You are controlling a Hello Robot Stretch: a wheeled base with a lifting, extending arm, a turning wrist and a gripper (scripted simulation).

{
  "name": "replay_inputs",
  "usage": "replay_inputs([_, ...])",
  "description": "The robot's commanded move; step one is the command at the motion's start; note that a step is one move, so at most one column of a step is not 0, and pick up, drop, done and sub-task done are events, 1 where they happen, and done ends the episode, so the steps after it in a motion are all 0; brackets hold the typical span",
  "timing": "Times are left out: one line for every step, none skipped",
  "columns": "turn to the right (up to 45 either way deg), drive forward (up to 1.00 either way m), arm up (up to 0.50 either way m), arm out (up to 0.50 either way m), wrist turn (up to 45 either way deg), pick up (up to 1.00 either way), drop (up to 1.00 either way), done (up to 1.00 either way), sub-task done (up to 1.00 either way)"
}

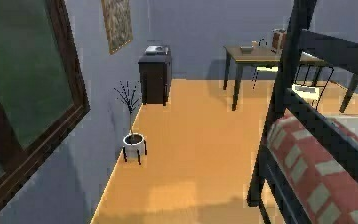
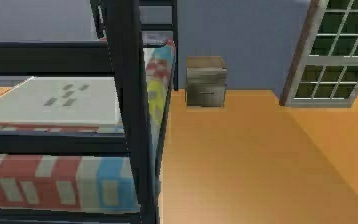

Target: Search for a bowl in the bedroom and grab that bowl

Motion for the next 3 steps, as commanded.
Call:
replay_inputs([0.0,1.0,0.0,0.0,0.0,0.0,0.0,0.0,0.0])
replay_inputs([0.0,0.15,0.0,0.0,0.0,0.0,0.0,0.0,0.0])
replay_inputs([24.0,0.0,0.0,0.0,0.0,0.0,0.0,0.0,0.0])
